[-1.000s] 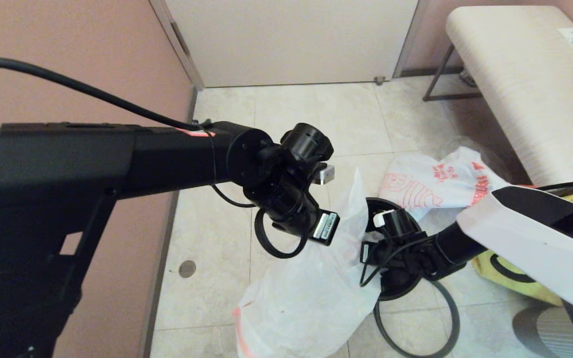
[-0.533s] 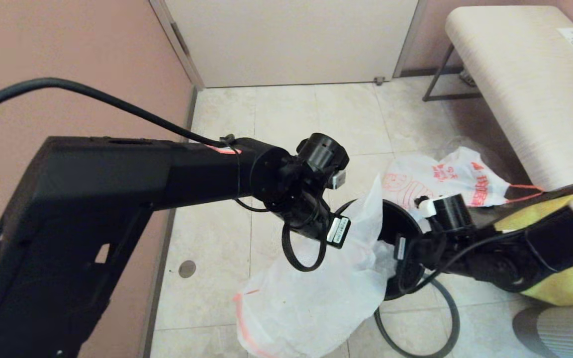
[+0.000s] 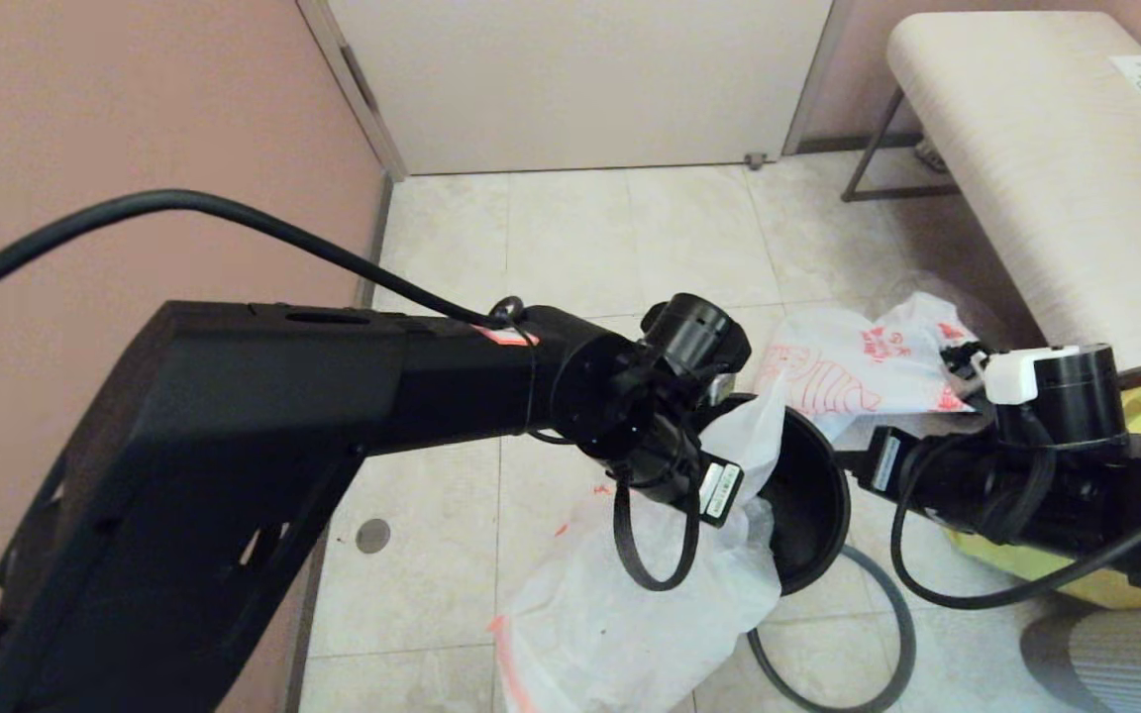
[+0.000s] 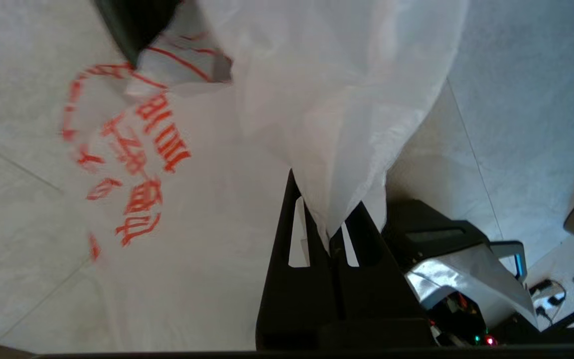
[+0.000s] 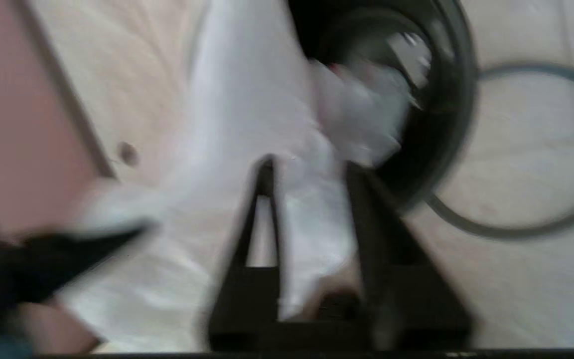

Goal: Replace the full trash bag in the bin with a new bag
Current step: Put the new garbage bag on the trash can

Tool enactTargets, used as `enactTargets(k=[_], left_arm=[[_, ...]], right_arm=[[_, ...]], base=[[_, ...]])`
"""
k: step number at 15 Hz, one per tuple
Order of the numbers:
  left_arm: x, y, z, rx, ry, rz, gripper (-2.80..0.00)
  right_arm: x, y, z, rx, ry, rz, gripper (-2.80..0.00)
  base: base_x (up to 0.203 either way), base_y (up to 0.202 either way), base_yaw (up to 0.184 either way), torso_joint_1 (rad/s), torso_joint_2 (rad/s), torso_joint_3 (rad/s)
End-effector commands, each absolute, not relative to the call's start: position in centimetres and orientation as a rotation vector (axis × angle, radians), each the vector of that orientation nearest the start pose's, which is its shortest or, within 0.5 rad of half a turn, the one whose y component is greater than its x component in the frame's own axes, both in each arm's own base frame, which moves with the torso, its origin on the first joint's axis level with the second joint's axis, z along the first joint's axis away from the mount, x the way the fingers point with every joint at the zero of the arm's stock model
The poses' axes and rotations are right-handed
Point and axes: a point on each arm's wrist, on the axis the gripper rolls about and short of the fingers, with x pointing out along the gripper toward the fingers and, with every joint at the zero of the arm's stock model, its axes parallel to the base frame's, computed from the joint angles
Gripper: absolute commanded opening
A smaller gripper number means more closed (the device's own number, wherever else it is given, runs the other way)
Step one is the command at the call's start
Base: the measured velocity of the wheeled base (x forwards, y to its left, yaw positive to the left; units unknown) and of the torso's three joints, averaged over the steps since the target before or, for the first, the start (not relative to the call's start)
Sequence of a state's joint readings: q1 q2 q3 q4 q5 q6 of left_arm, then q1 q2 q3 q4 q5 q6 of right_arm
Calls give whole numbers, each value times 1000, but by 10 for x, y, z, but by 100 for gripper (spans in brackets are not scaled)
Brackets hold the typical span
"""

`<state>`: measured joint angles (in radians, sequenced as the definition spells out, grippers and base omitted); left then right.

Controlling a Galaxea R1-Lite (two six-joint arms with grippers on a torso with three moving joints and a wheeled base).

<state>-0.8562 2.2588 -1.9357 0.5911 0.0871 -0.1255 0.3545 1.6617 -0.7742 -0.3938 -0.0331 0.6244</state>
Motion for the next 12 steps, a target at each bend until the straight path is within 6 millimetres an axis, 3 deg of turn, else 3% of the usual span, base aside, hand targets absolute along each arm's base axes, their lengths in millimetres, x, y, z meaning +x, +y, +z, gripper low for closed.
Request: enactTargets(k=[1, 6, 8, 12], left_arm=[[289, -338, 161, 324, 887, -665, -280], [284, -341, 155, 337, 908, -670, -280], [281, -337, 156, 337, 917, -670, -280], [286, -331, 157, 319, 927, -671, -280]], right_arm=[[274, 102, 168, 523, 548, 164, 0], [314, 117, 144, 520, 603, 146, 0], [333, 123, 144, 527, 582, 155, 0], [346, 135, 140, 527, 598, 201, 0]], base=[[0, 0, 0, 0, 0, 0], [0, 0, 0, 0, 0, 0], [0, 0, 0, 0, 0, 0], [0, 0, 0, 0, 0, 0]])
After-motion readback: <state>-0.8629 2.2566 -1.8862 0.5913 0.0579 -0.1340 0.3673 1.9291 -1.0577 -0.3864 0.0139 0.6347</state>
